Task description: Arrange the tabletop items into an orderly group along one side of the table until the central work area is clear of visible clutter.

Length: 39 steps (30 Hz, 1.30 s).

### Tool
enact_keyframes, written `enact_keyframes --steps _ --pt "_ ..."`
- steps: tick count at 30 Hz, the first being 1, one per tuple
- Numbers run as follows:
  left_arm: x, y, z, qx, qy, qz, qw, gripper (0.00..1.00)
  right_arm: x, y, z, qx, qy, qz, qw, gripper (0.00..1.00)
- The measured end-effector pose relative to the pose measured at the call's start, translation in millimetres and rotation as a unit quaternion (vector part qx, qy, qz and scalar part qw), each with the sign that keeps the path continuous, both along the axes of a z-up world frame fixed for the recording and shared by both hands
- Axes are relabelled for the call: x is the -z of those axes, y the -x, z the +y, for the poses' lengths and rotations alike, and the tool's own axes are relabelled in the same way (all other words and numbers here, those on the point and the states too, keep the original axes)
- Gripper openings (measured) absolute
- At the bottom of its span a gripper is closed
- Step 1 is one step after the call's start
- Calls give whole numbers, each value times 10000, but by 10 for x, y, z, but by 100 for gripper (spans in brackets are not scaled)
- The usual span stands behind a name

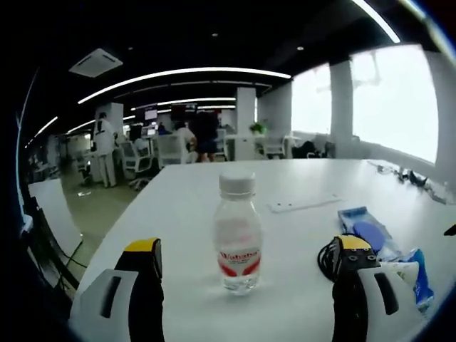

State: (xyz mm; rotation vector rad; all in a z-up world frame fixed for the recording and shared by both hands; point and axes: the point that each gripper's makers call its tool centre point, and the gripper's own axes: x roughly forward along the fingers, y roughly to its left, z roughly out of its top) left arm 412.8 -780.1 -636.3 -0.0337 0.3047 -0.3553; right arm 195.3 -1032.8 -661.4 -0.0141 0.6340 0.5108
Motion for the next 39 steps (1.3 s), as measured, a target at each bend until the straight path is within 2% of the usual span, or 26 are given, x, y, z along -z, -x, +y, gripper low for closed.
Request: enact_keyframes --steps 5,11,15,20,28,33,39 --pt "13 152 -51 242 -143 84 9996 100 -24 10 108 -125 -21 -95 9999 87" --pt "-49 389 -91 529 -148 91 9984 100 -78 11 194 -262 19 -330 9991 83" --pt "-113 503 -75 632 -267 0 9976 100 -96 15 219 -384 115 -444 9982 78" --pt "-191 655 -26 756 -167 4 9970 100 -115 8 230 -425 192 -578 9972 76" --pt "-225 997 -46 914 3 40 9958 100 -137 -88 278 -501 130 -791 9955 64" --pt "-211 1210 -107 1148 -122 22 9933 100 -110 -142 294 -487 181 -742 9959 62" --pt "-251 1424 -140 1402 -105 11 9901 99 -50 -283 274 -438 400 -862 9945 55"
